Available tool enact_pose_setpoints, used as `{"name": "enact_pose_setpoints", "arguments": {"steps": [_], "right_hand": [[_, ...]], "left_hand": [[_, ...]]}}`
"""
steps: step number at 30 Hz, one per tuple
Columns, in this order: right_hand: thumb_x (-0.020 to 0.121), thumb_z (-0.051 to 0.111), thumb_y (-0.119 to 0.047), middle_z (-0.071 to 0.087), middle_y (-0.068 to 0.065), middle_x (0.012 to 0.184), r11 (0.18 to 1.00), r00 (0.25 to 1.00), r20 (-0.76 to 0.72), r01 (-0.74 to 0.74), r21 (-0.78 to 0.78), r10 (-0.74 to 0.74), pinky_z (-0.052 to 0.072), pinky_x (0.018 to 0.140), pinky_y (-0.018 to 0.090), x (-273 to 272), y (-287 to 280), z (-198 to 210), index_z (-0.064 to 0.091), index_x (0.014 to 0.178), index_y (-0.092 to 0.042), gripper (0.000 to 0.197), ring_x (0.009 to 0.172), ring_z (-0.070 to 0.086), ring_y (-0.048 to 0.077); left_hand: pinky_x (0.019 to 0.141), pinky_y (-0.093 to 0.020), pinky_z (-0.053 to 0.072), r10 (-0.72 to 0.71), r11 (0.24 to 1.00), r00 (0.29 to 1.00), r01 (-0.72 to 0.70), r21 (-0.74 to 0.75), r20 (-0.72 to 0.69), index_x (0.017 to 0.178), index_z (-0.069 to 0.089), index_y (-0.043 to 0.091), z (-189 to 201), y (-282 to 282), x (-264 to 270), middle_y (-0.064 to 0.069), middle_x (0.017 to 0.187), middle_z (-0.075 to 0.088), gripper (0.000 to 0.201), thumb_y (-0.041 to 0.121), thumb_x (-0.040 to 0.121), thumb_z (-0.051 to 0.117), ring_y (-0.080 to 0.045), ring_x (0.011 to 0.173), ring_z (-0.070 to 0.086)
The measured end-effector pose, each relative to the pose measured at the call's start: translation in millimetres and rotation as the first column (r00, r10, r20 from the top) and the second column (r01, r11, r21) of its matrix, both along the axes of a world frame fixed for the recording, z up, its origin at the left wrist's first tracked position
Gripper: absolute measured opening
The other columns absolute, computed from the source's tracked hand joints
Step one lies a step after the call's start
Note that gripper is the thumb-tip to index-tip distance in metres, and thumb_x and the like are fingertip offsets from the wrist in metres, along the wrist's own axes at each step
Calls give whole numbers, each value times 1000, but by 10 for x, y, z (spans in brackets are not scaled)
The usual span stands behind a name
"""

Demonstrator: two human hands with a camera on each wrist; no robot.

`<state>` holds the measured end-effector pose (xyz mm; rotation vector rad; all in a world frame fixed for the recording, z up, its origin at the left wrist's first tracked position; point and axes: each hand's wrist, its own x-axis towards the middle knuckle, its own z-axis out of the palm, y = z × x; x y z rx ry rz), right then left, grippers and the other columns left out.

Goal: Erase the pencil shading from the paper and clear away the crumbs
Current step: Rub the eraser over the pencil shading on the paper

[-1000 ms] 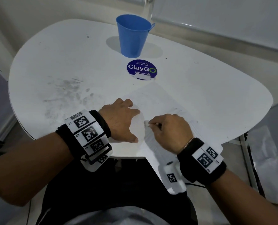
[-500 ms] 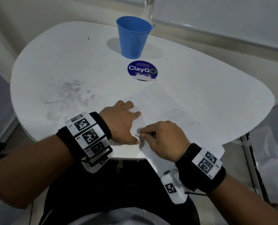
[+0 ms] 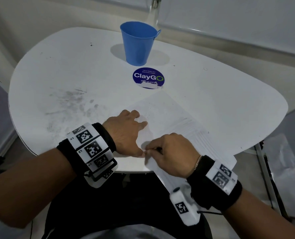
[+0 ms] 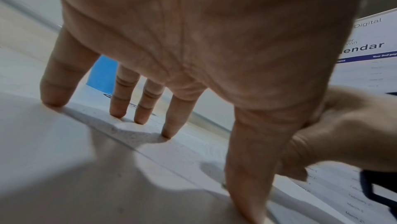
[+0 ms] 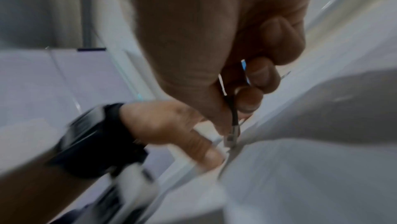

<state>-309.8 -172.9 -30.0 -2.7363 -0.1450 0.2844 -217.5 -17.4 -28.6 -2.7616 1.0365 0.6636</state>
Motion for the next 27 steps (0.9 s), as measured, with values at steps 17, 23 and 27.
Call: {"name": "enact_pose_setpoints", "arguments": {"steps": [17, 23, 27], "right_hand": [[95, 61, -34, 73, -19, 103, 982, 990, 11, 142, 126, -144, 53, 76, 25, 56, -124, -127, 74, 109, -34, 19, 85, 66, 3], [97, 55, -33, 74, -10, 102, 951, 950, 66, 308, -38, -305, 54, 80, 34, 152, -379, -42, 73, 108, -33, 21, 92, 67, 19], [97, 55, -31, 74, -10, 103, 954, 953, 49, 300, -24, -299, 53, 82, 36, 145, -301, -93, 73, 109, -32, 21, 96, 66, 21]], "left_hand": [[115, -40, 31, -2, 999, 1000, 1, -45, -29, 156, 14, 51, -28, 69, 63, 8, 165, 5, 98, 77, 75, 64, -18, 149, 11], [113, -39, 29, -35, 999, 999, 36, -9, 17, 156, 9, 50, -57, 73, 32, 4, 164, 9, 102, 85, 73, 57, -21, 147, 14], [124, -42, 15, -58, 996, 998, 56, -62, -39, 157, 8, 50, -105, 90, 70, 3, 167, -1, 104, 83, 74, 60, -20, 154, -9]]}}
